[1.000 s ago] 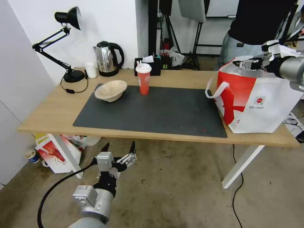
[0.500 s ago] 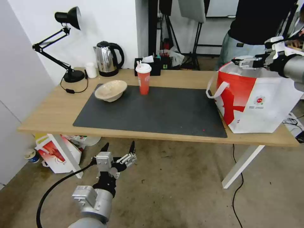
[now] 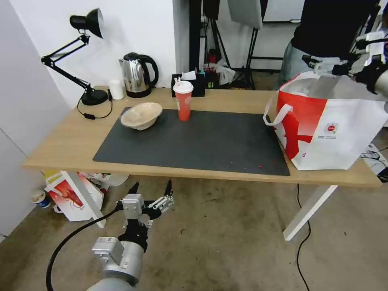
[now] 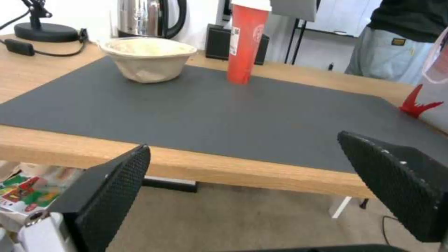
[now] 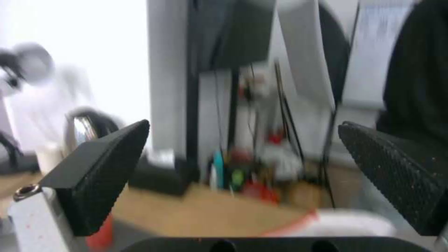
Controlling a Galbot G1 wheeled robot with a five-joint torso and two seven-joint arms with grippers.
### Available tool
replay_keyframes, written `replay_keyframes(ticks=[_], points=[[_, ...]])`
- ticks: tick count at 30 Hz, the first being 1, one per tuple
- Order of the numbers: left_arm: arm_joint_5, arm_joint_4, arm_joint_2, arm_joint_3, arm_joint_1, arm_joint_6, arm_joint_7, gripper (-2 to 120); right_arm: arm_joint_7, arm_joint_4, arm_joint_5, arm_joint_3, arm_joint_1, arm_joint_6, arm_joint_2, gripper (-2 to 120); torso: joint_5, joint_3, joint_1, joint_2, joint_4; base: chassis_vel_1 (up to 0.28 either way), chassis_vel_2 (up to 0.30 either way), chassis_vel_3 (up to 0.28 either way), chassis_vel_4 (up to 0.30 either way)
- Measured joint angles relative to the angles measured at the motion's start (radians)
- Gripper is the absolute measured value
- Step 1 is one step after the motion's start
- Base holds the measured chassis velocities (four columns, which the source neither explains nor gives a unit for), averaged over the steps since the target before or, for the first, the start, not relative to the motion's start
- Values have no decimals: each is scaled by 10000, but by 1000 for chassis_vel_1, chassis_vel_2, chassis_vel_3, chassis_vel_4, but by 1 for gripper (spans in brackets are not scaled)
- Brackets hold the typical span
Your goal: Pick up the trash from the table and place it into the takeout bag.
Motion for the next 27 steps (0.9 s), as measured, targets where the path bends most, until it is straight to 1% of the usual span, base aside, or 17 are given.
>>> replay_keyframes(ticks=[2, 3, 6, 7, 10, 11, 12, 15, 16, 19, 20, 23, 24, 25, 27], points=[[1, -5, -7, -11, 5, 0, -3, 100, 465, 561, -337, 180, -577, 711, 173, 100, -1, 1, 0, 0, 0, 0, 0, 0, 0], [1, -5, -7, -11, 5, 0, -3, 100, 465, 561, -337, 180, -577, 711, 173, 100, -1, 1, 0, 0, 0, 0, 0, 0, 0], [5, -9, -54, -35, 40, -4, -4, 100, 1572, 1847, -1003, 438, -1799, 1847, 693, 100, -2, 0, -1, 1, -2, 0, 0, 0, 0], [5, -9, -54, -35, 40, -4, -4, 100, 1572, 1847, -1003, 438, -1799, 1847, 693, 100, -2, 0, -1, 1, -2, 0, 0, 0, 0], [4, -51, -79, -128, 49, -7, -5, 100, 2324, 2616, -1950, 389, -2512, 2630, 1265, 100, -1, 0, -1, 1, -1, 0, 0, 0, 0], [0, -59, -80, -167, 51, -7, -4, 100, 2582, 2797, -2143, 327, -2628, 2745, 1419, 100, -2, 0, -1, 1, -2, 0, 0, 0, 0], [0, -59, -80, -167, 51, -7, -4, 100, 2582, 2797, -2143, 327, -2628, 2745, 1419, 100, -2, 0, -1, 1, -2, 0, 0, 0, 0], [-8, -84, -113, -284, 73, -15, -5, 100, 3461, 3450, -2953, 63, -3084, 3124, 2036, 100, -2, 0, 0, -1, 0, 0, 0, 0, 0], [-8, -84, -113, -284, 73, -15, -5, 100, 3461, 3450, -2953, 63, -3084, 3124, 2036, 100, -2, 0, 0, -1, 0, 0, 0, 0, 0], [-11, -109, -157, -373, 82, -22, -3, 100, 3968, 3883, -4231, 27, -3940, 3448, 2590, 100, -1, 0, -1, -1, 0, 0, 0, 0, 0], [-11, -109, -157, -373, 82, -22, -3, 100, 3968, 3883, -4231, 27, -3940, 3448, 2590, 100, -1, 0, -1, -1, 0, 0, 0, 0, 0], [-14, -129, -162, -482, 70, -26, 2, 100, 4172, 4103, -5238, 52, -4954, 3913, 3003, 100, -1, 0, 0, -1, 0, 0, 0, 0, 0], [-8, -174, -166, -562, 65, -34, 26, 100, 4262, 4321, -5964, 62, -5791, 4239, 3374, 100, -2, 0, -1, -1, -1, 0, 0, 0, 0], [-8, -174, -166, -562, 65, -34, 26, 100, 4262, 4321, -5964, 62, -5791, 4239, 3374, 100, -2, 0, -1, -1, -1, 0, 0, 0, 0], [6, -254, -173, -646, 66, -40, 65, 100, 4348, 4594, -6794, 26, -6634, 4512, 3828, 100, 0, -1, -1, -1, -1, 0, 0, 0, 0]])
